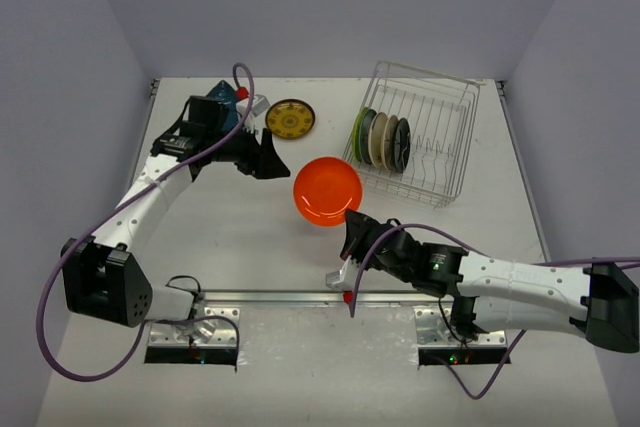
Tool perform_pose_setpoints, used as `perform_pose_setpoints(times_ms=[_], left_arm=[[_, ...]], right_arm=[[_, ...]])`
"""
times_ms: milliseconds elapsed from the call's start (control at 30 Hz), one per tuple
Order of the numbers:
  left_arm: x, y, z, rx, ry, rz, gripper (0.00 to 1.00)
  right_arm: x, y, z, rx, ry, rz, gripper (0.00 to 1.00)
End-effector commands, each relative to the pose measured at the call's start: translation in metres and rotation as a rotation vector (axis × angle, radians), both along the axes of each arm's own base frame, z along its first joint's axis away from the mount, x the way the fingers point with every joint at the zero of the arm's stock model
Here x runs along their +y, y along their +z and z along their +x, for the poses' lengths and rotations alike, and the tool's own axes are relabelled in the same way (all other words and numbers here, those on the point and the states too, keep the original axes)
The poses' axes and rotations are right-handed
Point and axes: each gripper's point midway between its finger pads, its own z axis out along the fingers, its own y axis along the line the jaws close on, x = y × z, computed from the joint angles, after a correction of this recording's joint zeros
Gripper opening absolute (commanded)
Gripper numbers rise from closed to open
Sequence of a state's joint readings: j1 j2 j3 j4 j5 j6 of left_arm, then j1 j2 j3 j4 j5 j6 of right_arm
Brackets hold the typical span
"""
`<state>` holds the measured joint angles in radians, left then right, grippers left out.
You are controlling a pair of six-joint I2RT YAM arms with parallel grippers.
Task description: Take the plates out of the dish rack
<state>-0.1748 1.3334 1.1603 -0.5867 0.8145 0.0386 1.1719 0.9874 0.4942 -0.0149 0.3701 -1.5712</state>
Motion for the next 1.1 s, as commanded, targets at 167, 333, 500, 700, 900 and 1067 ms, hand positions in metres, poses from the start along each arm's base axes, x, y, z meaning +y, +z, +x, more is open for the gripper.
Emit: perform_pose_setpoints(times_ms=[167,333,500,700,900,1067], left_arm=[[-0.026,-0.007,-0.002,0.050,-0.097,-0.050,0.53],[-0.031,-0.018,-0.004,0.068,-0.112,-0.030,0.37],[-0.033,-0.023,-0.005,0.078,-0.130,-0.033,0.07],[-0.041,-0.026,-0.007,0.122,-0.193,-0.086,0.00],[-0.045,-0.031,0.005,0.146,-0.202,-0.097,0.00],[-0.025,-0.016,0.064,0.090,-0.051,-0.119,0.00]], right_arm=[[0.032,0.042,-0.009,-0.062,0.091,0.127,0.00],[0.041,0.045,-0.013,-0.073,0.126,0.141,0.00],[0.043,0.047,-0.011,-0.055,0.113,0.175,0.00],[0.039,0.047,0.003,-0.040,0.066,0.211,0.00],[0.028,0.049,0.017,-0.041,-0.005,0.238,0.28],[0.012,0.057,0.039,0.076,-0.206,0.349,0.85]])
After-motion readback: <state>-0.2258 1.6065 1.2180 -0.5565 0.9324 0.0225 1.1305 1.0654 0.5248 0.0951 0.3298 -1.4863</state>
